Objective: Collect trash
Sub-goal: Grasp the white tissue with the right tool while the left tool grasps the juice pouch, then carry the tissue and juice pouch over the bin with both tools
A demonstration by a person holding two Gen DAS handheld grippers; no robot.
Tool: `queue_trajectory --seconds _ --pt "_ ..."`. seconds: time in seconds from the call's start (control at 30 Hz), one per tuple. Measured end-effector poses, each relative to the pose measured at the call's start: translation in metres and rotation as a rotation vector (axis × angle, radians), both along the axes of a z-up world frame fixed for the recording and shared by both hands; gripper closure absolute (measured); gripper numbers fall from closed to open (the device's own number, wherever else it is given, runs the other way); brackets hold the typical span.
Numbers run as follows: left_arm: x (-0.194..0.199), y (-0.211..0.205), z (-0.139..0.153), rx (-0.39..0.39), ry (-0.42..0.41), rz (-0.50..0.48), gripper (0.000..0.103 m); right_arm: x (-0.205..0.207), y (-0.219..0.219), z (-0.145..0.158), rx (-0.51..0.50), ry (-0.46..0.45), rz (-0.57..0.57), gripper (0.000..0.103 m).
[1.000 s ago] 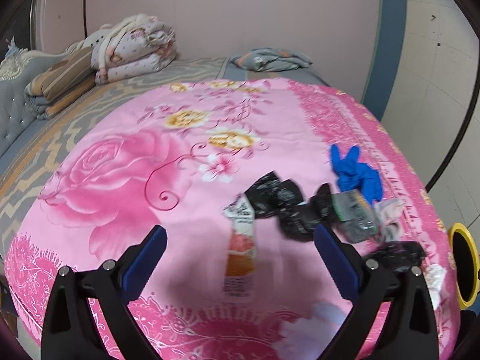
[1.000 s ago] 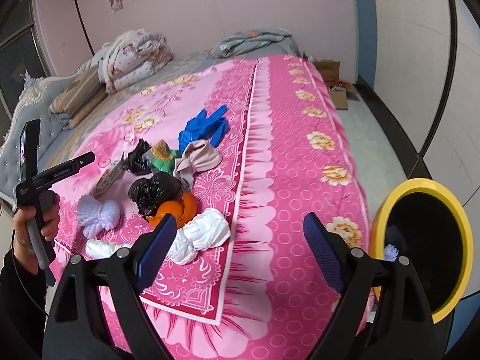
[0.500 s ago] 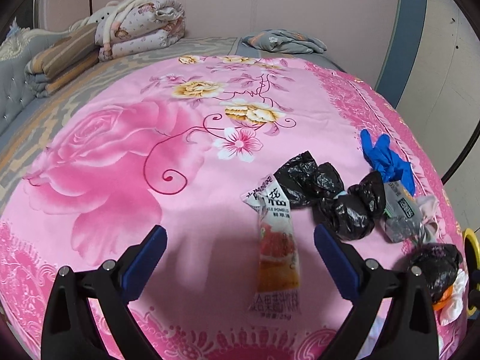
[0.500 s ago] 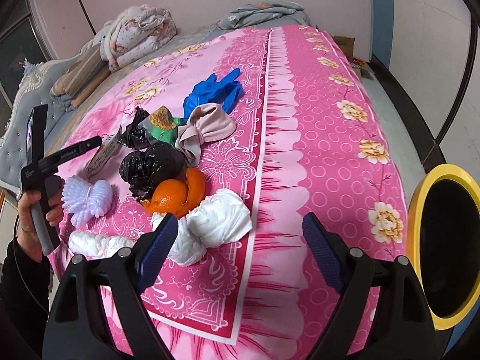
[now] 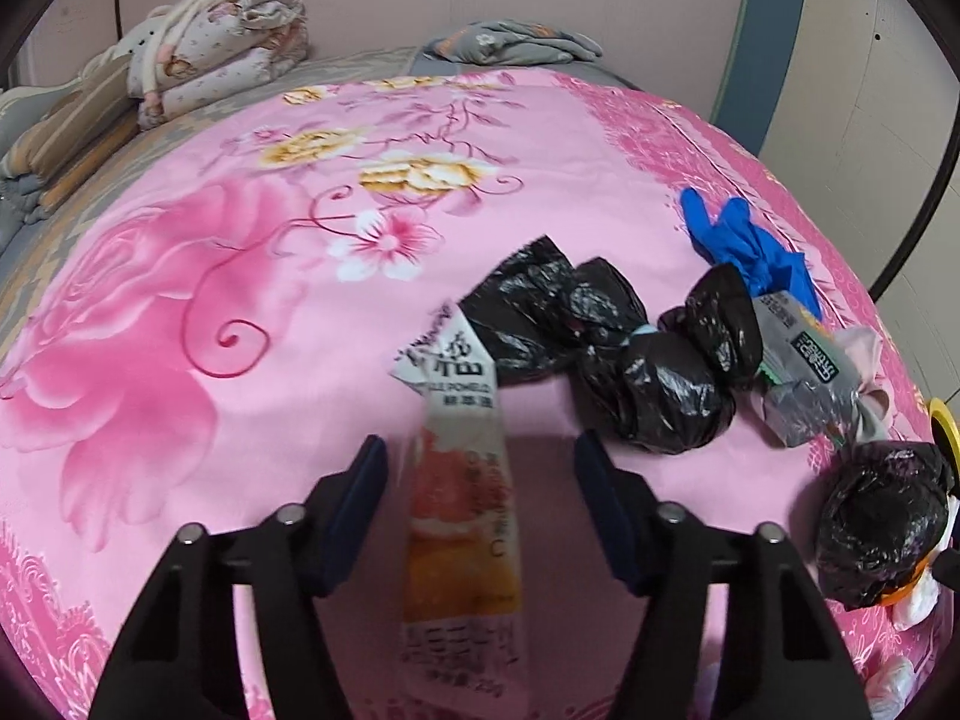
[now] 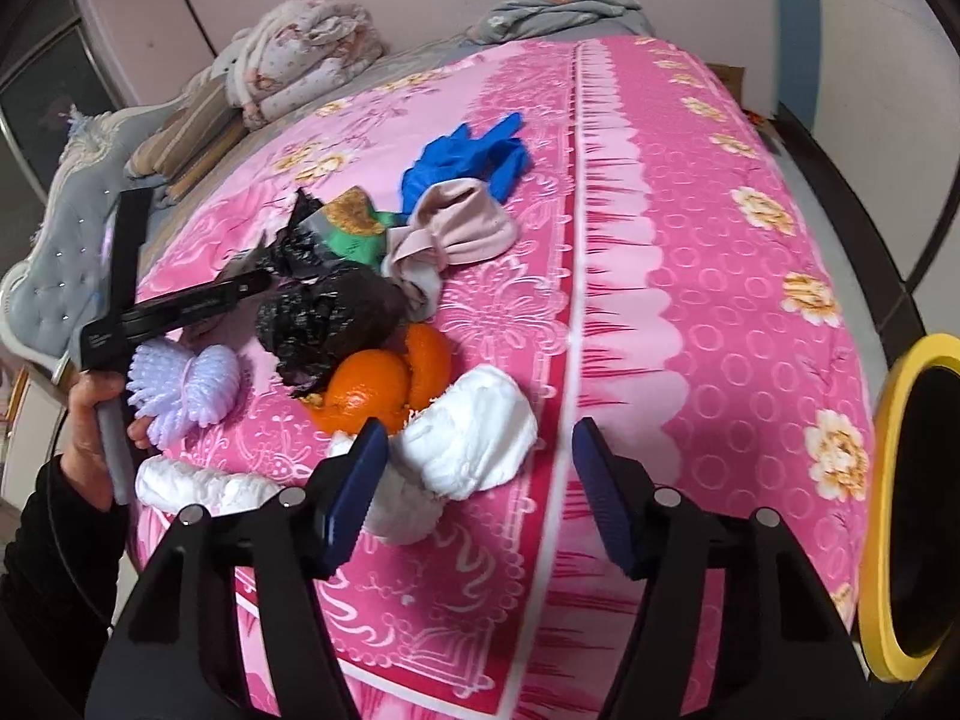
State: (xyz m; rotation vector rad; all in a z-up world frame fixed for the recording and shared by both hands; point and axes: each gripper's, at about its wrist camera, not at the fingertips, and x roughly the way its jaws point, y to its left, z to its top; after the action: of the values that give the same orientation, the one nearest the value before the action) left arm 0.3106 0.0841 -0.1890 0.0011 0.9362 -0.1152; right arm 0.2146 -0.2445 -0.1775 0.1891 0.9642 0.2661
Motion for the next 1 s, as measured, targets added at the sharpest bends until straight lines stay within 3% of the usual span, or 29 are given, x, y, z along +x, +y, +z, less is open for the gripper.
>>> queue_trajectory --seconds 0.07,0.17,0.23,0.5,1.0 --pt "0.002 0.000 -0.002 -0.008 0.005 -0.004 0.056 0.004 0.001 -0.003 0.025 0.012 0.010 0.047" --pt "0.002 0.002 -0.003 -0.017 0.005 0.005 0.073 0.007 0.006 -0.003 0.050 0.010 0.031 0.064" --pt "0.001 0.003 -0.003 -0.031 0.002 0.005 0.079 0.008 0.012 -0.001 0.054 0.005 0.056 0.074" --pt "-0.006 0.004 0.006 -0.042 -0.021 0.010 0.079 0.002 0.012 0.004 0.075 -0.010 0.056 0.081" --pt "-0.030 0.012 0.055 -0.026 -0.087 0.045 0.079 -0.028 -0.003 0.049 0.080 -0.111 0.021 0.082"
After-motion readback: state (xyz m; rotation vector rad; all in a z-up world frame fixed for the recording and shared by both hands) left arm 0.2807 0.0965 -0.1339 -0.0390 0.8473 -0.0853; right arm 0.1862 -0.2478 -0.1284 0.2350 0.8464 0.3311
